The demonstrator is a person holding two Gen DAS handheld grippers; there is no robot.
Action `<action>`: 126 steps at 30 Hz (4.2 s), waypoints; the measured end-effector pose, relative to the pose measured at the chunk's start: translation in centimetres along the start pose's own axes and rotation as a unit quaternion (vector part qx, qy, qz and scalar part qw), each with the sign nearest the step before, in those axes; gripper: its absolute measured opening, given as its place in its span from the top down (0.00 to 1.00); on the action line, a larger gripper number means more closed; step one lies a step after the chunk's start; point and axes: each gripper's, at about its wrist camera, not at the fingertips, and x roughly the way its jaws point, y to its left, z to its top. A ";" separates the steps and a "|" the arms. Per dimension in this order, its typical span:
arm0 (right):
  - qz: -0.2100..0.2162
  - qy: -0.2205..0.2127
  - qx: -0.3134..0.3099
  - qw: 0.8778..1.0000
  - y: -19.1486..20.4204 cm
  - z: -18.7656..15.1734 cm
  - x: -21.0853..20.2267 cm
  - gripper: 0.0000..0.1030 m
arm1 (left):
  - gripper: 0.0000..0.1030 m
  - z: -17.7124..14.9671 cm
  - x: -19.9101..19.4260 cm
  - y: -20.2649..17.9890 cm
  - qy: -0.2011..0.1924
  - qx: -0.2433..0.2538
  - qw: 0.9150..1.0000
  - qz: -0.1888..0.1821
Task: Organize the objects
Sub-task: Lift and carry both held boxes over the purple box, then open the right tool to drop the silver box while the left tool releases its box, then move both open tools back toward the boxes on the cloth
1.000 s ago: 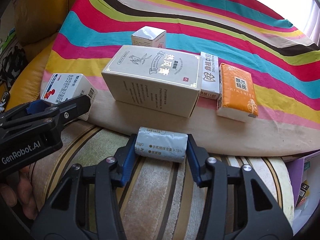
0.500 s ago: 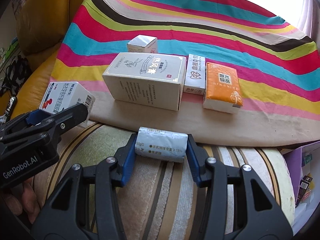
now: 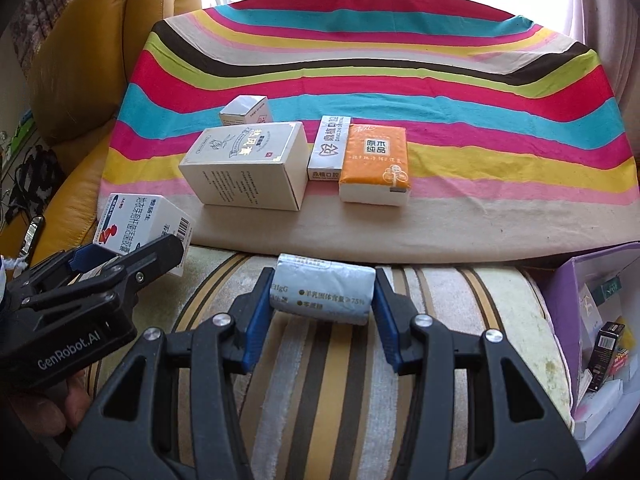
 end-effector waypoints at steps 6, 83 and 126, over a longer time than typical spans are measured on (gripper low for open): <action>-0.004 -0.014 0.035 0.999 -2.9 -0.8 -1.7 0.50 | 0.28 -0.5 0.0 -3.0 -0.003 0.027 0.999 -0.017; -0.110 -0.046 0.210 0.970 -22.5 -9.4 -11.4 0.33 | 0.19 -1.1 2.2 -25.3 0.003 0.206 0.958 -0.198; -0.042 -0.039 0.060 0.997 -9.1 -3.6 -5.5 0.10 | 0.00 -2.2 -2.5 -1.7 -0.039 -0.014 0.999 -0.034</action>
